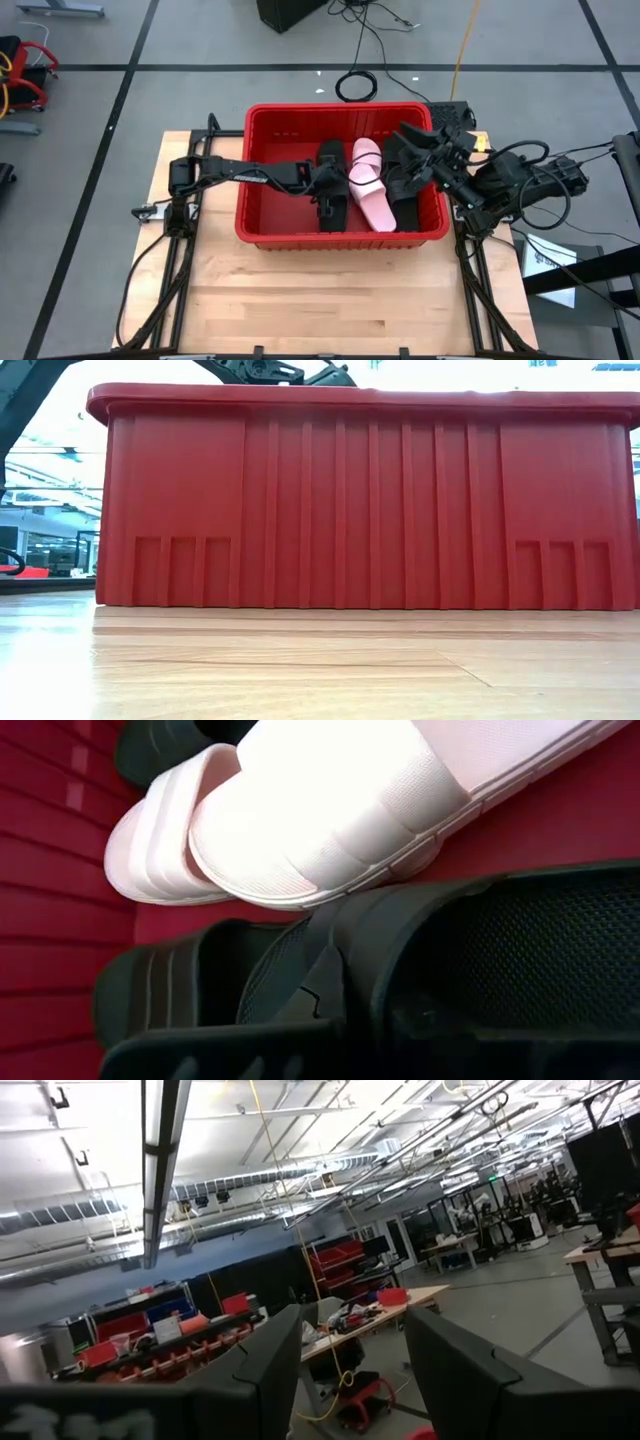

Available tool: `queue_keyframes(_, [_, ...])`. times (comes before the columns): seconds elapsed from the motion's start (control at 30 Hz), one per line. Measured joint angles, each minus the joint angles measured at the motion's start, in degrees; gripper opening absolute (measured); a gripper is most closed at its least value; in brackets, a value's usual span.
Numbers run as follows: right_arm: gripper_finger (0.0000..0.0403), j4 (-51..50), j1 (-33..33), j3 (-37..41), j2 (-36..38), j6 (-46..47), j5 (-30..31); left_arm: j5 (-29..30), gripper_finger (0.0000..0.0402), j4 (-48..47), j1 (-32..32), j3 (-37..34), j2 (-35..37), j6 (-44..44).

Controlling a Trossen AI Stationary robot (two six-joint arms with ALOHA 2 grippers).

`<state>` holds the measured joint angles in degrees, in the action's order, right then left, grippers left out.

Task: Pick and place slides into bin
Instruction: Put the black slide into the red bin

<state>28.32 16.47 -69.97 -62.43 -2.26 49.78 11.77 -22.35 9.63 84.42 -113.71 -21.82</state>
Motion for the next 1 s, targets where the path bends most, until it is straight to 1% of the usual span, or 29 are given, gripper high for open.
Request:
queue_keyframes(0.1, [0.0169,-0.78,0.0,0.0,-0.02,1.09,-0.02,1.15,0.0004,0.75,-0.06,0.0,-0.11,-1.34])
queue_keyframes(0.3, [0.0169,-1.64,0.0,0.0,-0.04,2.05,-0.04,4.26,0.0024,2.53,0.35,-0.11,-0.24,-4.04])
queue_keyframes(0.53, [0.0169,-1.6,0.0,0.0,-0.04,2.27,-0.04,2.75,0.0026,2.41,0.96,-0.11,-0.24,-3.86])
queue_keyframes(0.63, [0.0169,-1.62,0.0,0.0,-0.04,1.98,-0.04,0.46,0.0034,1.55,1.01,-0.11,-0.24,-4.49])
queue_keyframes(0.73, [0.0169,-1.62,0.0,0.0,-0.02,1.64,-0.04,-0.4,0.0062,0.55,0.74,-0.11,-0.24,-4.18])
queue_keyframes(0.9, [0.0169,-1.62,0.0,0.0,0.11,1.45,-0.06,-1.03,0.013,0.17,0.53,-0.11,-0.24,-1.44])
queue_keyframes(1.0, [0.0169,-1.62,0.0,0.0,0.11,1.29,-0.07,-0.95,0.0163,0.77,0.64,-0.11,-0.24,0.38])
